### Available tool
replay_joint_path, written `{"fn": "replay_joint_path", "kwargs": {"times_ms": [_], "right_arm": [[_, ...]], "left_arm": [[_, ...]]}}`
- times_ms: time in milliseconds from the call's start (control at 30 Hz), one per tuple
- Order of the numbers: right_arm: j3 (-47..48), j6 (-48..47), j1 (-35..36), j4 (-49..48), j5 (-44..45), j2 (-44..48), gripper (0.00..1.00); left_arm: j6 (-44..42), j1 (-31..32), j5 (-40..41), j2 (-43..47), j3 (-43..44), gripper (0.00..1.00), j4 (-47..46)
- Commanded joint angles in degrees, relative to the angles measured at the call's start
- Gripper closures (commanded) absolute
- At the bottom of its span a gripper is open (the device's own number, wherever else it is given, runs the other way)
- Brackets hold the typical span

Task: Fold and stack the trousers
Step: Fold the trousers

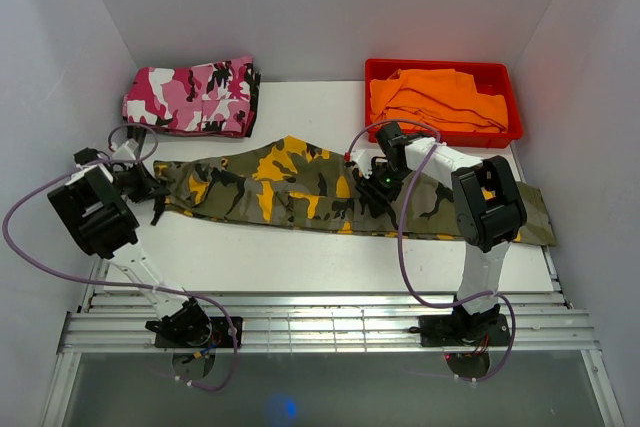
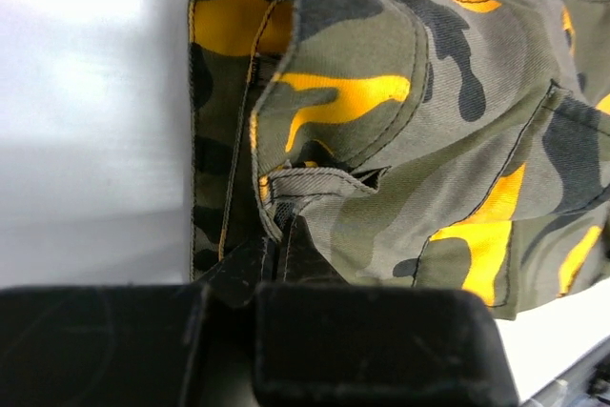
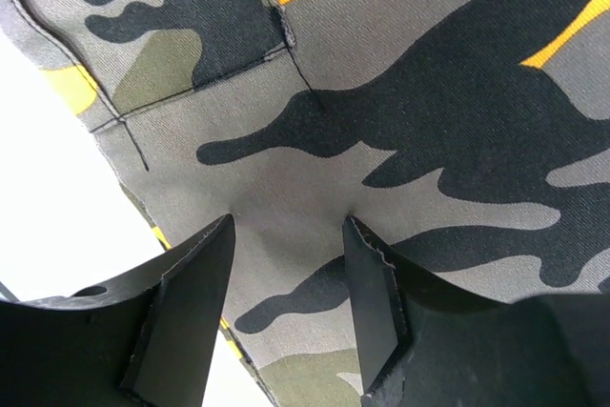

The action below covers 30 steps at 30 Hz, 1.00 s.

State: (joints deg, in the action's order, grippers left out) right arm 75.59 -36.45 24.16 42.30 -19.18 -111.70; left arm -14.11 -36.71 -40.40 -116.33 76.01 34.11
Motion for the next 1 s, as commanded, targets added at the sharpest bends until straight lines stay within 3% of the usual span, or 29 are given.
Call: {"fn": "replay_joint_path", "kwargs": {"times_ms": [0, 167, 200, 233, 300, 333, 367, 433, 633, 767, 833, 900, 967], "right_arm": [[-5.5, -2.9, -1.8, 0.7, 15.9, -6.7, 0.44], [-5.5, -2.1, -1.7, 2.9, 11.6, -4.9, 0.45], [-5.0, -2.2, -1.7, 3.6, 9.8, -4.2, 0.43], [-4.3, -2.4, -1.8, 4.4, 7.6, -3.5, 0.43], [-0.9, -2.3, -1.7, 5.1, 1.0, -0.7, 0.4], [1.0, -2.0, -1.7, 5.7, -1.4, 0.0, 0.4], [5.1, -1.3, -1.7, 5.6, -5.3, 1.3, 0.4], [9.7, 0.4, -1.7, 5.2, -9.5, 2.3, 0.4], [18.4, 10.8, -0.6, -11.2, -19.5, 3.3, 0.43], [24.4, 15.4, 2.4, -19.1, -22.1, -3.3, 0.45], [29.0, 17.6, 4.0, -22.8, -23.9, -8.2, 0.46], [30.3, 23.5, 5.0, -27.5, -27.0, -10.7, 0.5], [30.0, 32.3, 5.9, -38.3, -30.2, -13.7, 0.5]], "left_arm": [[-7.1, -2.4, 17.6, 1.0, -5.2, 1.0, 0.3], [-11.8, -2.5, 19.2, 7.9, -9.2, 1.0, 2.1], [-12.5, -2.5, 18.5, 8.7, -9.2, 0.92, 2.6], [-14.2, -2.5, 17.2, 9.5, -7.9, 0.67, 3.5], [-15.2, -2.4, 14.3, 11.6, -6.0, 0.47, 6.6], [-15.8, -2.5, 11.1, 12.4, -3.6, 0.26, 7.8], [-16.7, -2.5, 9.7, 13.1, -2.4, 0.2, 9.8], [-17.4, -2.4, 6.4, 15.6, 0.0, 0.18, 11.5], [-16.1, -1.9, 5.3, 20.2, 7.0, 0.19, 10.6], [-15.5, 2.2, -0.3, 22.5, 5.3, 0.25, 9.1], [-13.1, 4.9, -3.2, 22.3, 2.8, 0.32, 8.8], [-10.8, 7.3, -5.6, 21.5, -0.7, 0.36, 6.3], [-4.1, 7.8, -6.7, 20.5, -3.6, 0.42, 0.5]]}}
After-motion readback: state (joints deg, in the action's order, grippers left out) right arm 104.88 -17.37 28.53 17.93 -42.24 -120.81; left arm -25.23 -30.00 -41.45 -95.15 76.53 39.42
